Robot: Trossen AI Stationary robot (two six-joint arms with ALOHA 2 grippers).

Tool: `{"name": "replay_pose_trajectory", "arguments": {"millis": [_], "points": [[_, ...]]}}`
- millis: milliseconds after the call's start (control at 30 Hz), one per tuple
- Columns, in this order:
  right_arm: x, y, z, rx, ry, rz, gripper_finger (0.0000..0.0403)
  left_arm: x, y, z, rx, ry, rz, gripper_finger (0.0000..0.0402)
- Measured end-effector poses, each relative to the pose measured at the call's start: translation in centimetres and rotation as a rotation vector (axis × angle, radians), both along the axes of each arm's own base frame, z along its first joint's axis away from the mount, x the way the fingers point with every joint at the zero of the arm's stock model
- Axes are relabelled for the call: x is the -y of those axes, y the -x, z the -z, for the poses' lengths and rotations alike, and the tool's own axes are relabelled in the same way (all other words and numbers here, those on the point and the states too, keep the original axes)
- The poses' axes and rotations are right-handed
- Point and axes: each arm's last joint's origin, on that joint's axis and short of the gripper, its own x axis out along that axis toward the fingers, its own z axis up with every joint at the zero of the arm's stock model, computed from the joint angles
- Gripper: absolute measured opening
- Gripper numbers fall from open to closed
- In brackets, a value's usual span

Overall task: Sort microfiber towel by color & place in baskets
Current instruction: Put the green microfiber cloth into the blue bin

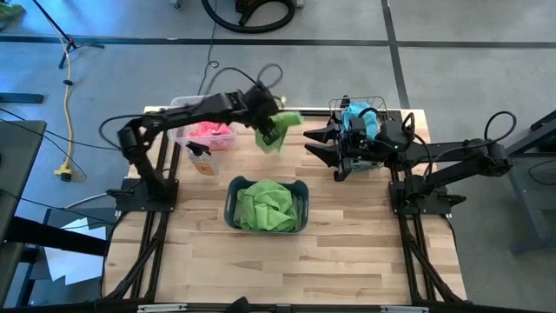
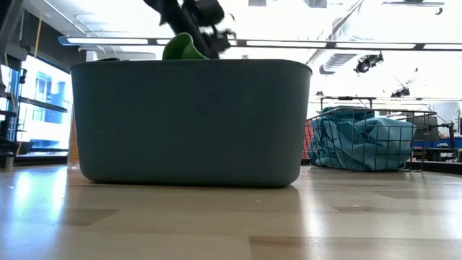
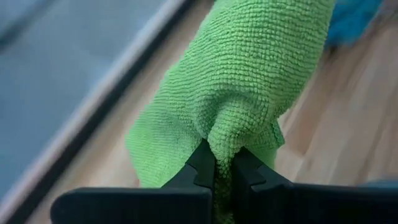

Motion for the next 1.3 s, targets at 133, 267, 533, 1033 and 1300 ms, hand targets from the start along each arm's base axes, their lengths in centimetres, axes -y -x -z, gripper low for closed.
{"name": "replay_pose_trajectory", "arguments": {"millis": [133, 267, 533, 1033, 1300], "points": [[0.0, 0.0, -0.1, 0.008, 0.001, 0.000, 0.0168, 0.5, 1.6, -4.1, 0.135, -0.109, 0.028, 0.0000], [0.0, 0.0, -0.1, 0.011, 0.001, 0.000, 0.0168, 1.0, 3.3, -7.3, 0.237, -0.197, 0.046, 0.0000], [0.0, 0.1, -0.3, 0.038, 0.002, 0.000, 0.0168, 1.4, 5.1, -9.5, 0.299, -0.257, 0.049, 0.0000], [0.2, 0.1, -0.3, 0.037, 0.030, 0.029, 0.0168, 8.4, 8.8, -7.9, 0.620, -0.129, 0.205, 0.0000], [0.8, 0.1, -0.3, 0.036, 0.045, 0.066, 0.0168, 13.2, 12.2, -5.3, 0.866, -0.086, 0.300, 0.0000]]}}
